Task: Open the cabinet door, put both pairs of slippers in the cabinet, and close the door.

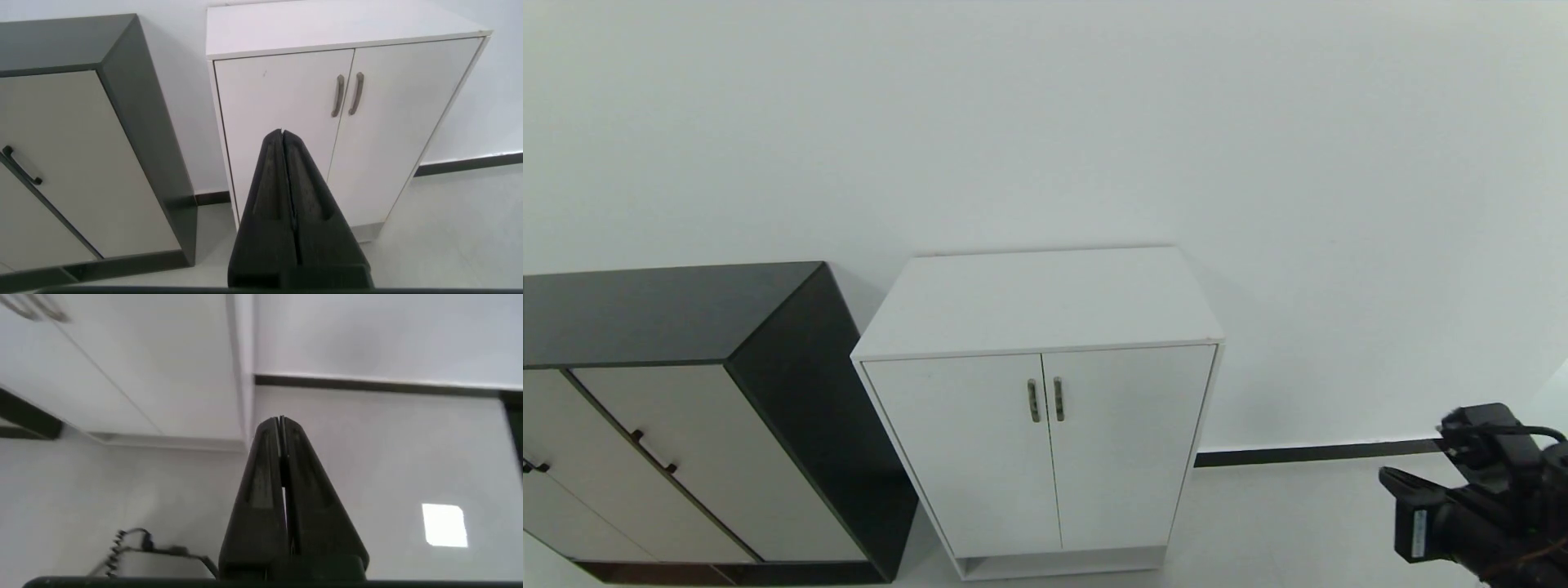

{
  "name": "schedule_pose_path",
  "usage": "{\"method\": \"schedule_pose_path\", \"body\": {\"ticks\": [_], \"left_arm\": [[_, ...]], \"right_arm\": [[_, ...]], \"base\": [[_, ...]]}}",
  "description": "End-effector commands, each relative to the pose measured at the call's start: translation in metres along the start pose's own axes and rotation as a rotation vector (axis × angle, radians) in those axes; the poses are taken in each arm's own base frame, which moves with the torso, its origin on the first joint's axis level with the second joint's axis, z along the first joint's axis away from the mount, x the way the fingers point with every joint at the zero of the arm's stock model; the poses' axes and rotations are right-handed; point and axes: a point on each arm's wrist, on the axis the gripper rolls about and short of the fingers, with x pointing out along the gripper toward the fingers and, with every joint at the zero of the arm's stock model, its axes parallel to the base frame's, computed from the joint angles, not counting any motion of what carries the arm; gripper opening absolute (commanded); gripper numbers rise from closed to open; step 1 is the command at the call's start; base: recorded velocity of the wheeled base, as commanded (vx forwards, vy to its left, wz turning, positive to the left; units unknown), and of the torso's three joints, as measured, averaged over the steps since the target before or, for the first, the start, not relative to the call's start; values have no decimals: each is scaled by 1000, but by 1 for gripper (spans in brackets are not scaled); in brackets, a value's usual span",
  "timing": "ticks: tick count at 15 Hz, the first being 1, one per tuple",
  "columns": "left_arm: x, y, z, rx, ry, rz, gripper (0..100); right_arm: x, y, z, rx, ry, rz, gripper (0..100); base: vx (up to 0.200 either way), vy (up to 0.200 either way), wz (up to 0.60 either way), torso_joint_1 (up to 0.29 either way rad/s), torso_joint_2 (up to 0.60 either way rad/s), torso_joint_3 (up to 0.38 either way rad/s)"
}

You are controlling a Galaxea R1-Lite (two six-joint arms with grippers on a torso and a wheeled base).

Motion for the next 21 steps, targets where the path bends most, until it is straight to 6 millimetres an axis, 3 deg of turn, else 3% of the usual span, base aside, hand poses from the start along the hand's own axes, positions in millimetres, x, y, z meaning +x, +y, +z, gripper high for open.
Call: {"method": "schedule_pose_path", "body": {"ticks": [1, 7, 11, 21], "left_arm": [[0, 0, 0, 0, 0, 0, 0], [0, 0, 0, -1, 0, 0, 0], [0, 0, 0, 0, 0, 0, 0], [0, 0, 0, 0, 0, 0, 0]], "right_arm": [[-31, -21, -7, 18, -24, -62, 0], [-80, -35, -28, 9, 54, -10, 0], [-110, -42, -53, -9, 113, 49, 0], [-121, -42, -68, -45, 176, 193, 0]], "base": [[0, 0, 0, 0, 0, 0], [0, 0, 0, 0, 0, 0], [0, 0, 0, 0, 0, 0], [0, 0, 0, 0, 0, 0]]}}
